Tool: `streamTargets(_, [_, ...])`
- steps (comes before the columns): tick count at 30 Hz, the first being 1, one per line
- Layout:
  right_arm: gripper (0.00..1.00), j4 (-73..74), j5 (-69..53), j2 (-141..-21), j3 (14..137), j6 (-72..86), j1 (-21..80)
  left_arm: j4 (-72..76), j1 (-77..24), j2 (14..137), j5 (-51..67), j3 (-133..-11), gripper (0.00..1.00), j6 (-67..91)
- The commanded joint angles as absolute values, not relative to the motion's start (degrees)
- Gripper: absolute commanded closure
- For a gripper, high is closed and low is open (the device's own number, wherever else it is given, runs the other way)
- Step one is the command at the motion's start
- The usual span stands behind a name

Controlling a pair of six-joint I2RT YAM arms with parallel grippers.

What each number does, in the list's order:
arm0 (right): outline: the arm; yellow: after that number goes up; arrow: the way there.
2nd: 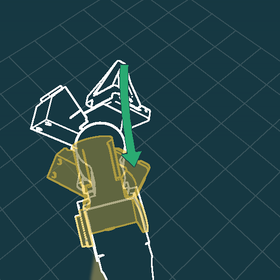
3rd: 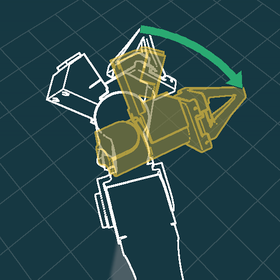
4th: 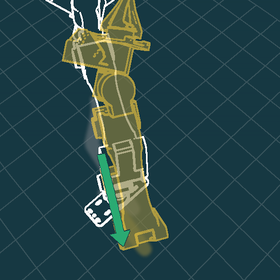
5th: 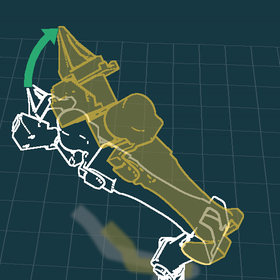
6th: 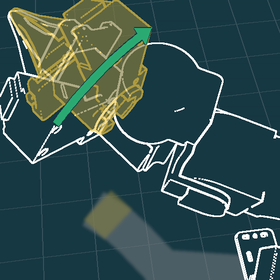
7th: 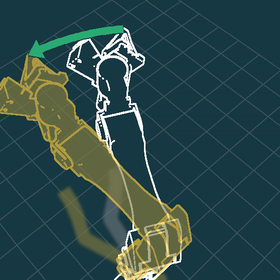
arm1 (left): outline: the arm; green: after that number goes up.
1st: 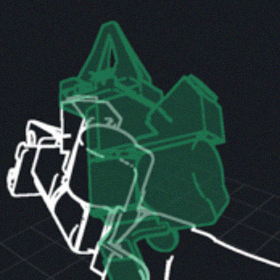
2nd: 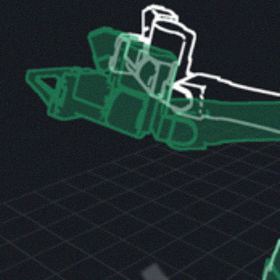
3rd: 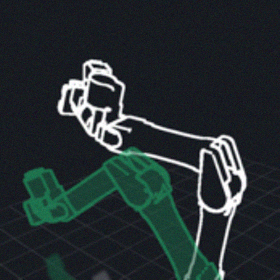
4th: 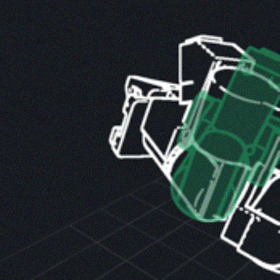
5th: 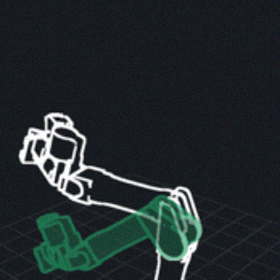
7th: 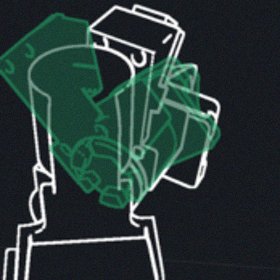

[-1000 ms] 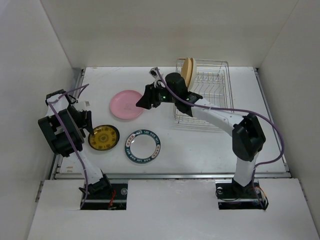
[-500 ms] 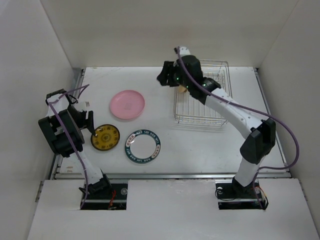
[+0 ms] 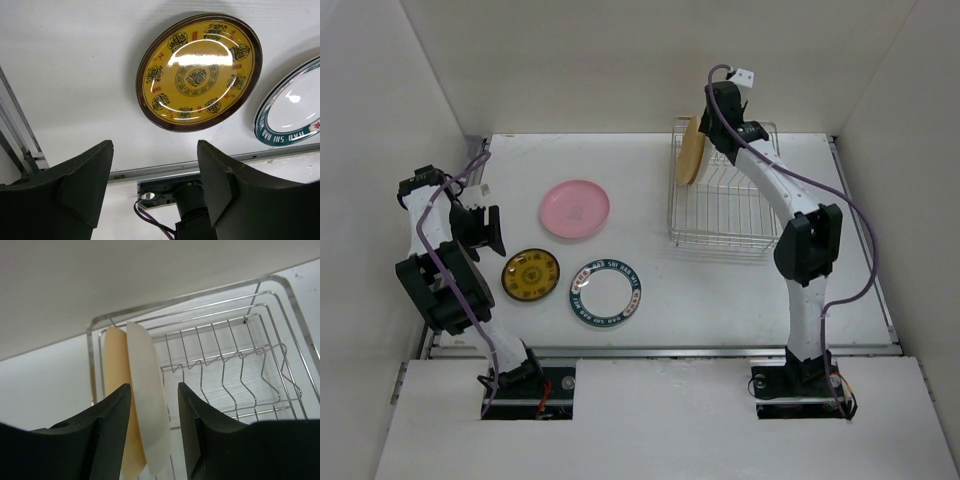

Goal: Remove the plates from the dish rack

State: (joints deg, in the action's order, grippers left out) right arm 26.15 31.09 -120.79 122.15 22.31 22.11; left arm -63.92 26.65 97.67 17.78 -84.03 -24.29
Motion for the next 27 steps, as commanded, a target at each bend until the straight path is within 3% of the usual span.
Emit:
streamTargets(1, [0.52, 27.42, 28.66, -122.69, 126.21, 21.8, 21.19, -66.09, 26.81, 97.73, 19.34, -85.25, 0.35, -23.91])
streamTargets(12, [0.54, 27.07, 29.79, -122.7, 121.91, 22.59, 21.18, -66.09, 26.81, 98.79, 19.34, -84.73, 0.35, -23.91])
streamTargets(23, [0.55, 22.42, 36.57, -108.21, 112.87, 20.23, 21.71, -65.57, 26.81, 98.79, 19.86, -83.67, 0.35, -24.43])
streamTargets(27, [0.46, 23.61, 27.88, -110.46, 115.82, 16.62, 22.32, -65.57, 26.81, 99.32, 19.86, -83.67, 0.34, -24.43])
